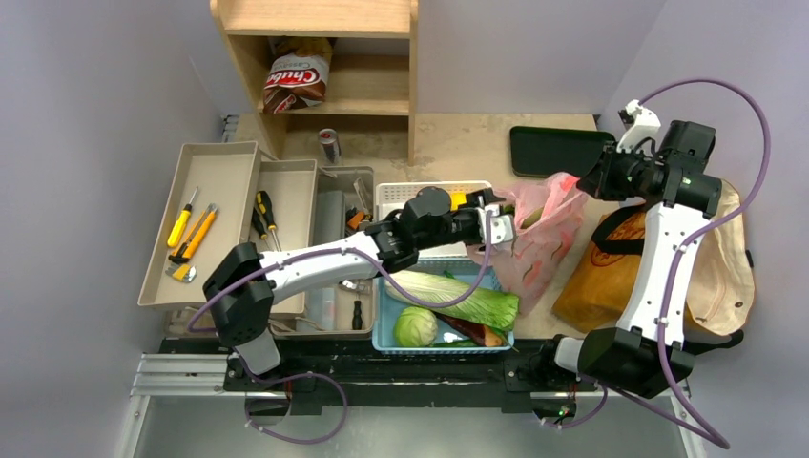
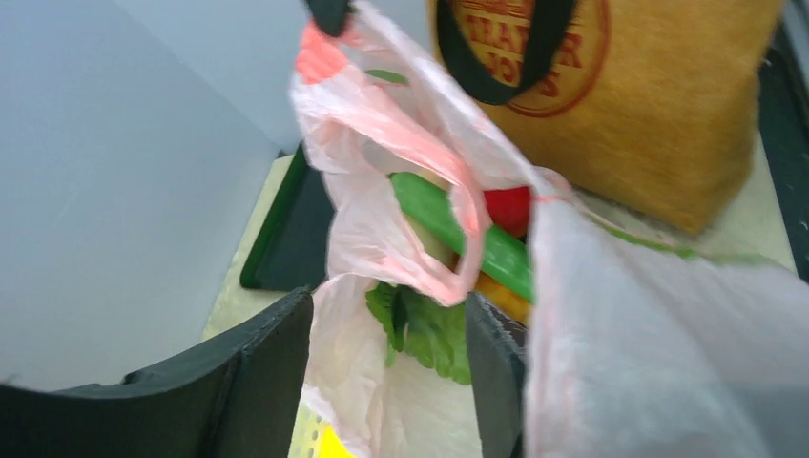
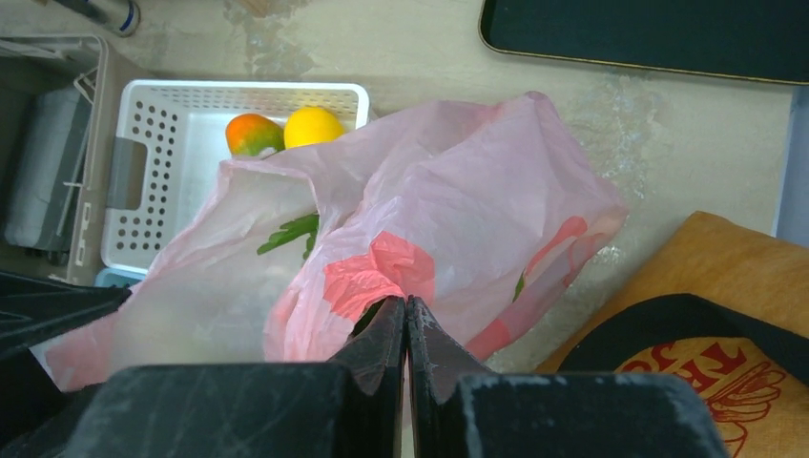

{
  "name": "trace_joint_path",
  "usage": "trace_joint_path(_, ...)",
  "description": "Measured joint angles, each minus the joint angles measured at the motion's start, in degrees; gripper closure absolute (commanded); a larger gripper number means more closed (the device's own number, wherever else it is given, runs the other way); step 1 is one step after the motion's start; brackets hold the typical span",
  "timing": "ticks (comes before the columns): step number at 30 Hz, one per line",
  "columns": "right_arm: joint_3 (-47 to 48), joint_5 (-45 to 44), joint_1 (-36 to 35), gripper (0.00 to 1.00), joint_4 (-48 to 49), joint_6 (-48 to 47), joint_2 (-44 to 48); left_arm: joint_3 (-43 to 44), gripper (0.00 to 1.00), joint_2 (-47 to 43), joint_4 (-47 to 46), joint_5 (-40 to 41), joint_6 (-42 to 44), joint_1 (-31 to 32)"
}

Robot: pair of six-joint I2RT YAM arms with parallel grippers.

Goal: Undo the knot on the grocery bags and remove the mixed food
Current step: Adjust the takeout bag at the center of the board.

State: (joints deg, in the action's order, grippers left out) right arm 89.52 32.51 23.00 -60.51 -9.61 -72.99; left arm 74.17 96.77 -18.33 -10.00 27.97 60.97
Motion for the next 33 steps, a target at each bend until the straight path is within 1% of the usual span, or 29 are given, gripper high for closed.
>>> trace_joint_path(1,0.02,0.0,0.0,1.0,-0.13,-0.44,0.0,-0.31,0.5,-0.17,0.42,-1.46,0.37,-0.11)
trace_joint_path(2,0.09,0.0,0.0,0.91,-0.59,-1.31,-0.11,-0.59,0.51,-0.17,1.31,-3.82,1.11,-0.2)
trace_joint_path(5,1.25,-0.02,0.0,0.53,-3.41,-5.03,-1.05,-1.07,0.55,0.07,5.46,-11.02,2.97,-0.09)
trace_joint_path(7,3.19,0.02,0.0,0.36,-6.27,-9.86,-2.62,-0.96,0.57,0.59,7.61,-14.88,4.24,0.24)
trace_joint_path(8,4.52,0.15,0.0,0.29,-8.07,-13.2,-3.65,-0.48,0.58,1.31,8.7,-16.76,4.52,0.5)
trace_joint_path(11,7.67,1.03,-0.13,0.19,-12.24,-20.06,-5.73,2.12,0.61,4.31,10.54,-19.67,4.9,0.96)
trace_joint_path(13,9.4,1.33,-0.92,0.16,-14.12,-23.8,-6.54,5.57,0.62,7.52,12.02,-21.49,5.31,1.2)
trace_joint_path(17,10.99,-0.11,-6.32,0.17,-14.86,-28.28,-6.91,13.22,0.62,12.85,17.22,-23.45,7.41,1.36)
trace_joint_path(19,11.23,-1.14,-10.23,0.18,-15.04,-30.32,-7.21,16.22,0.53,14.82,19.06,-23.28,8.09,1.42)
trace_joint_path(21,11.45,-1.84,-12.61,0.19,-15.74,-32.28,-7.93,18.03,0.39,16.13,19.82,-21.84,7.82,1.6)
trace_joint_path(22,11.5,-2.56,-12.96,0.19,-16.17,-33.27,-8.41,18.43,0.34,16.52,19.65,-20.35,7.45,1.7)
trace_joint_path(23,11.5,-3.32,-12.98,0.2,-16.52,-34.01,-8.87,18.51,0.31,16.7,19.17,-18.51,6.97,1.68)
trace_joint_path(26,11.23,-5.92,-12.72,0.2,-16.85,-35.6,-10.38,18.49,0.29,16.79,16.81,-11.26,4.52,1.86)
trace_joint_path(31,10.29,-7.61,-12.59,0.2,-16.59,-35.12,-11.02,19.1,0.26,17.14,13.7,1.27,0.28,1.86)
trace_joint_path(33,10.29,-7.82,-12.57,0.2,-16.48,-34.64,-10.95,20.57,0.22,18.16,12.7,7.26,-1.57,1.86)
